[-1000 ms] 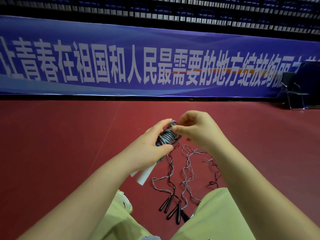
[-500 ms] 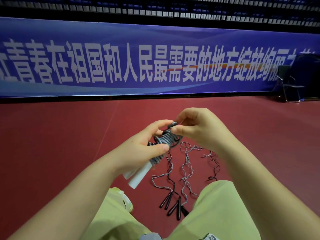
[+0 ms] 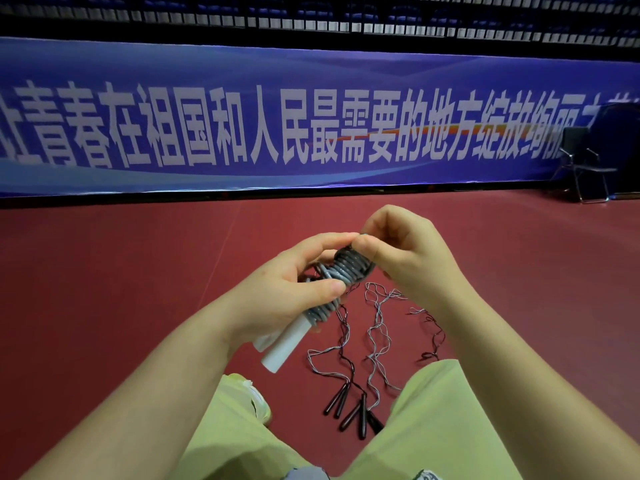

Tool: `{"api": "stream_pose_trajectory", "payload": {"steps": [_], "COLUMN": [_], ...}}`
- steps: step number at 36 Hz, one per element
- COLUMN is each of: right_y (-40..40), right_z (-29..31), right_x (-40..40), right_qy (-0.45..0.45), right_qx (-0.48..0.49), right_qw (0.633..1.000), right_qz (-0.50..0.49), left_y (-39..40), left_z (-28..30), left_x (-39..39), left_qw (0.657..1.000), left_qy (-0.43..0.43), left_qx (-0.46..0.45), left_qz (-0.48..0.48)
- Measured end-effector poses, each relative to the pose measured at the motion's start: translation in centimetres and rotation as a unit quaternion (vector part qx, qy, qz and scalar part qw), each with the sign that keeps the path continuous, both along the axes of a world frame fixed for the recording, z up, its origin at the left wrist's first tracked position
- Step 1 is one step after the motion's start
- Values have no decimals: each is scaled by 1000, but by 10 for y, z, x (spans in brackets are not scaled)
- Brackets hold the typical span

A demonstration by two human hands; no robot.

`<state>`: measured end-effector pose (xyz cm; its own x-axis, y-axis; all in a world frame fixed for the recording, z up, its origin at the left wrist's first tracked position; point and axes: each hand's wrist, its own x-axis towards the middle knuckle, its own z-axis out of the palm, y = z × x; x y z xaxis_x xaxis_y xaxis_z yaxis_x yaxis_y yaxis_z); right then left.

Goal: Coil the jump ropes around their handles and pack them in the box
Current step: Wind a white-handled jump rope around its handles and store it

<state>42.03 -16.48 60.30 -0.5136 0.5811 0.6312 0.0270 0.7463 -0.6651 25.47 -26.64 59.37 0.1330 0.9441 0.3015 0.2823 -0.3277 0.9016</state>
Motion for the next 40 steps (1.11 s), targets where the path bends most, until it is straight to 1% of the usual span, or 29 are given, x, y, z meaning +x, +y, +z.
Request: {"api": "stream_pose_trajectory", "payload": {"steps": [5, 9, 14, 20, 23, 26, 34, 40], "right_y": [-3, -8, -16, -18, -19, -18, -22, -28], "right_z": [0, -2, -7, -9, -9, -8, 4, 7], "right_x": [1, -3, -7, -4, -4, -5, -6, -5], "right_qy": [18, 58, 91, 95, 111, 117, 102, 61], "right_qx": [-33, -77, -103, -76, -51, -48, -2, 9], "right_qw": [999, 995, 990, 992, 992, 991, 989, 992], "right_qz": [9, 15, 25, -13, -35, -46, -108, -113], "left_y": [-1, -2, -1, -3, -3, -2, 4, 5], "left_z": [2, 1, -3, -1, 2, 9, 19, 18], "left_x": [2, 4, 0, -1, -2, -4, -1, -3], "left_qw": [1000, 1000, 999, 1000, 1000, 999, 999, 999], "left_qy": [3, -11, -34, -4, 27, 50, -4, -27], "left_qx": [11, 5, -9, 7, -4, -18, -30, -28], "left_qz": [-4, -5, 10, 9, 3, -4, 14, 12]}}
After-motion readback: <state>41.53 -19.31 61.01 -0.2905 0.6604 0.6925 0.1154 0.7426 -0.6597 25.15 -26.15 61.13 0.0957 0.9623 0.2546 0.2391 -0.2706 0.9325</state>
